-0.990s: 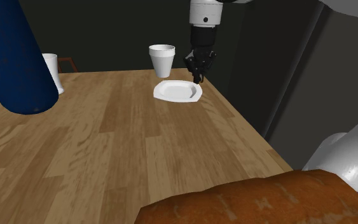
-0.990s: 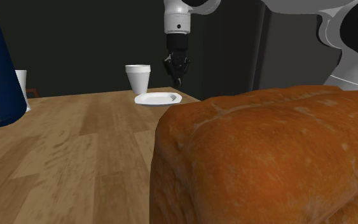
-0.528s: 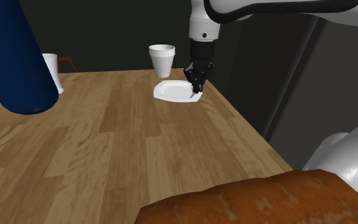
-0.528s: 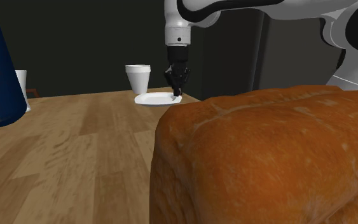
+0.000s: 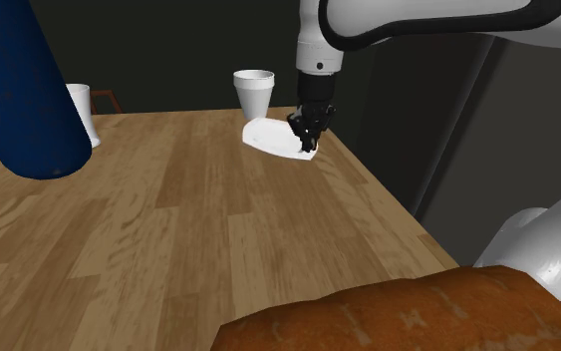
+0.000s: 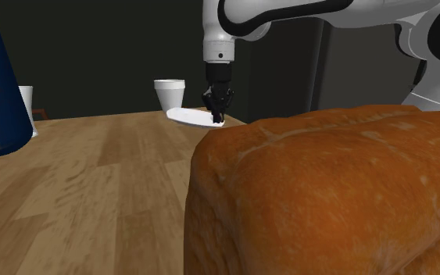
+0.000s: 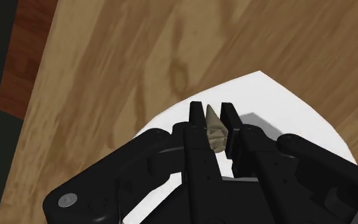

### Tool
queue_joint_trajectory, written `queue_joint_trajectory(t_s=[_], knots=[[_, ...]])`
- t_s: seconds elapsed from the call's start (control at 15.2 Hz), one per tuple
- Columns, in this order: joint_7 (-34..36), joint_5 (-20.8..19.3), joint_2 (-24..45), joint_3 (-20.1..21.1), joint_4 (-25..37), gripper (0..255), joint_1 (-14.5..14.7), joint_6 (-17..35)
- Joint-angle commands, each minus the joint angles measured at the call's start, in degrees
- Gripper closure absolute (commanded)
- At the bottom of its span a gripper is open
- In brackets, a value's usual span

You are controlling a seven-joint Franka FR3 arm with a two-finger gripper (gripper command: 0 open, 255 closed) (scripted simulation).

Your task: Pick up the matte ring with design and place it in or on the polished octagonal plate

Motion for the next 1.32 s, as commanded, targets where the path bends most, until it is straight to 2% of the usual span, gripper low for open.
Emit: queue_joint_trajectory(t_s=[0.0,0.07,0.13,0.46,0.73,1.25], knots=[[0.0,0.0,0.2,0.0,-0.3,255,0.0,0.1],[0.0,0.0,0.2,0.0,-0.3,255,0.0,0.1],[0.0,0.0,0.1,0.0,-0.3,0,0.0,0.1],[0.0,0.0,0.2,0.0,-0.3,0,0.0,0.1],[0.5,-0.5,1.8,-0.1,8.6,0,-0.3,-7.2],[0.5,-0.5,1.8,-0.1,8.6,0,-0.3,-7.2]])
